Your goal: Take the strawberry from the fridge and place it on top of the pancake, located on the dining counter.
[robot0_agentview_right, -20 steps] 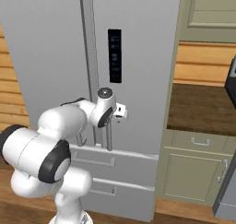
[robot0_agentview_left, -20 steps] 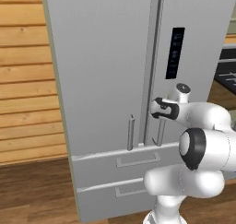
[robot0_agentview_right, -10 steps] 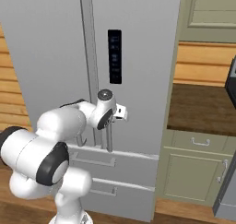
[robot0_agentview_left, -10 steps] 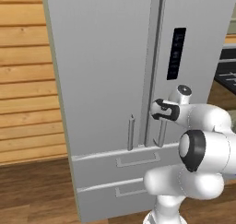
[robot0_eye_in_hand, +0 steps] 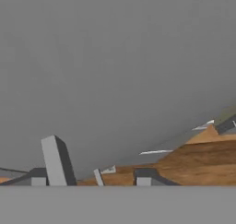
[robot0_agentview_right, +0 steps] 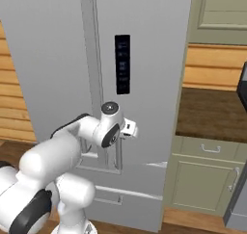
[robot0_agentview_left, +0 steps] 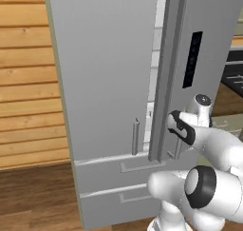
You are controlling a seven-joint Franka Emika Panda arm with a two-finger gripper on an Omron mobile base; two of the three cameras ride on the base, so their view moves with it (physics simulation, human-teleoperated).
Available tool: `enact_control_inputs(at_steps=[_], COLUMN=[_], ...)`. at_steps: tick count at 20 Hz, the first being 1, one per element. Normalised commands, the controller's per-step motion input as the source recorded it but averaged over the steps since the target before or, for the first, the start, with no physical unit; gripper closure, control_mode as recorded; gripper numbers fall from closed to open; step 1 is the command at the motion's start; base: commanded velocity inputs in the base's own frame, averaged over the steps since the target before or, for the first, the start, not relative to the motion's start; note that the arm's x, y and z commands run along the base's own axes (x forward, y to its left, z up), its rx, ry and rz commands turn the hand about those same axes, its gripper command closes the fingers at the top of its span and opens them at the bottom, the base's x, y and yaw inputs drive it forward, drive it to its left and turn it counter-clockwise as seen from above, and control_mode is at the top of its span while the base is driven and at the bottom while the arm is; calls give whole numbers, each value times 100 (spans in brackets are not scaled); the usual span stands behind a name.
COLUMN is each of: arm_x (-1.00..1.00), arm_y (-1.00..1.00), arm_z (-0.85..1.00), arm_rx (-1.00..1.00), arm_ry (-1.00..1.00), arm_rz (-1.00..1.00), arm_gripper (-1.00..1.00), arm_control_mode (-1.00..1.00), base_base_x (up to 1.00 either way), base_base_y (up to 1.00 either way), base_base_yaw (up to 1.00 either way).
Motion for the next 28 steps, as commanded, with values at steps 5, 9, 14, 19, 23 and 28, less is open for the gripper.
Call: enact_control_inputs(at_steps=[5, 9, 14, 19, 23, 28], arm_x=[-72, -74, -74, -100, -25, 47], arm_y=[-81, -64, -26, 13, 97, 100], arm_z=[2, 1, 39, 97, 38, 35], arm_rx=[1, 3, -2, -9, -44, -72], arm_ry=[0, 0, 0, 1, 27, 47], arm_rz=[-6, -12, -13, -1, 5, 6], arm_gripper=[100, -100, -100, -100, -100, -100], arm_control_mode=[-100, -100, -100, -100, -100, -100], base_base_x=[0, 0, 0, 0, 0, 0], base_base_y=[0, 0, 0, 0, 0, 0], base_base_yaw=[0, 0, 0, 0, 0, 0])
